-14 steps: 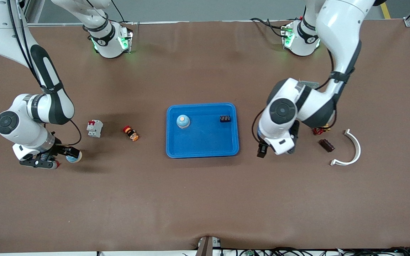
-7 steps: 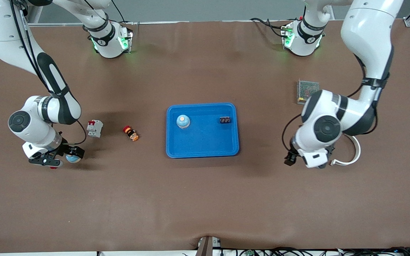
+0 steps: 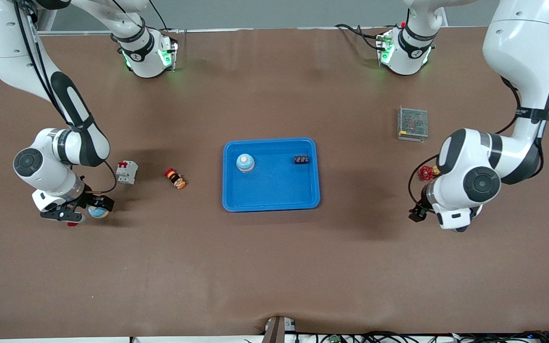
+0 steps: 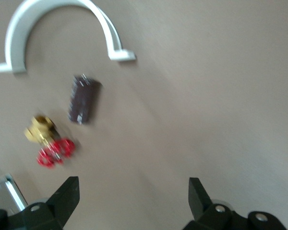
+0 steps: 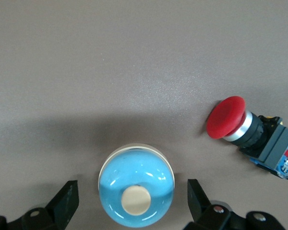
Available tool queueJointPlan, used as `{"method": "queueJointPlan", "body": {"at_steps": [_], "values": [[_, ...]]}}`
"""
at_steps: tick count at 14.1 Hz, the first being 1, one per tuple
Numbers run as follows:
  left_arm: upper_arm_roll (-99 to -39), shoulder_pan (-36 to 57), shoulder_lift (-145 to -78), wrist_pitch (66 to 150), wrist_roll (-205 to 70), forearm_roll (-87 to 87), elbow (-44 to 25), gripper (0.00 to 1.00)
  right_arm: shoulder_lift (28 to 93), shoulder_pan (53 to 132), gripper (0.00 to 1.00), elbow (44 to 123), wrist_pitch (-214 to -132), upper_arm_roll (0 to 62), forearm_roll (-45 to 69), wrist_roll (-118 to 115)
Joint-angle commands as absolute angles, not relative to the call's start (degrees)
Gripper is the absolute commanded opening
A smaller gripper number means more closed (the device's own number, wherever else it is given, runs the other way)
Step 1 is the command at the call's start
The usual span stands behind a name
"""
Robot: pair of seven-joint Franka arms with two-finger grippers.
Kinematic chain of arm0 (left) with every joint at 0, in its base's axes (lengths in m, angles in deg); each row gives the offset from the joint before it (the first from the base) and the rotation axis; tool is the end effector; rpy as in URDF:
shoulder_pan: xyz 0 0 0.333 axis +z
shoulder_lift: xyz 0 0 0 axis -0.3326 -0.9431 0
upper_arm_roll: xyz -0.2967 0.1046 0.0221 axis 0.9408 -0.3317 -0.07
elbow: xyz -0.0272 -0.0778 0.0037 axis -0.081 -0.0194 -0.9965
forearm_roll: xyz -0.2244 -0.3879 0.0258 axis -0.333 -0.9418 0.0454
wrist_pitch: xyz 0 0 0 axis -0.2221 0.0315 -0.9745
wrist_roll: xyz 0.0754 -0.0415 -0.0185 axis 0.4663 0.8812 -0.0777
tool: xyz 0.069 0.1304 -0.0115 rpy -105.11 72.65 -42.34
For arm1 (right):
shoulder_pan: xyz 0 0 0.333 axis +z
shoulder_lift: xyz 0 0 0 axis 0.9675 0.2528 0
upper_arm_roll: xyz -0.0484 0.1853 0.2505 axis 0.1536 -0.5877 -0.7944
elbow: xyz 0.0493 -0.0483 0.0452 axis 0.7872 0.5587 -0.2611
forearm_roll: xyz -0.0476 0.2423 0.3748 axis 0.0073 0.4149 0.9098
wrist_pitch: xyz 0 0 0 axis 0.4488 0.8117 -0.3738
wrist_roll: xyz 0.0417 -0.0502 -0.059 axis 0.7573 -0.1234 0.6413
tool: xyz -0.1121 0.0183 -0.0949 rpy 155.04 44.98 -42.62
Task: Place electrolytic capacitor and blue bell in tray
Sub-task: 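Grasp the second bell with the right gripper while the left gripper reaches the capacitor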
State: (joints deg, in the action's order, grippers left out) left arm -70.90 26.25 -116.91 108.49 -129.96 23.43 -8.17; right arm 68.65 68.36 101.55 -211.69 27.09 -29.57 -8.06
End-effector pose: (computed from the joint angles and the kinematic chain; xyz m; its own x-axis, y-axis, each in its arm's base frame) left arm 0.6833 -0.0855 0.1987 0.6038 0.7971 -0.0104 0.7818 -0.5946 -0.1876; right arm 0.6349 -0.0959 0.0924 0.9882 -0.1074 0.1097 -0.1135 -0.9922 0.0511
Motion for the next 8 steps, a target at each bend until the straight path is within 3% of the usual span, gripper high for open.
{"method": "queueJointPlan", "body": {"at_steps": [1, 8], "values": [[-70.3, 29.4, -116.9, 112.2, -127.1, 26.4, -11.6, 1.0, 69.7, 66.7, 1.0, 100.6, -212.0, 26.2, -30.7, -7.9], [-70.3, 34.4, -118.2, 121.7, -123.2, 33.2, -18.1, 1.0, 70.4, 66.5, 1.0, 100.0, -211.8, 26.2, -30.5, -8.5]]}}
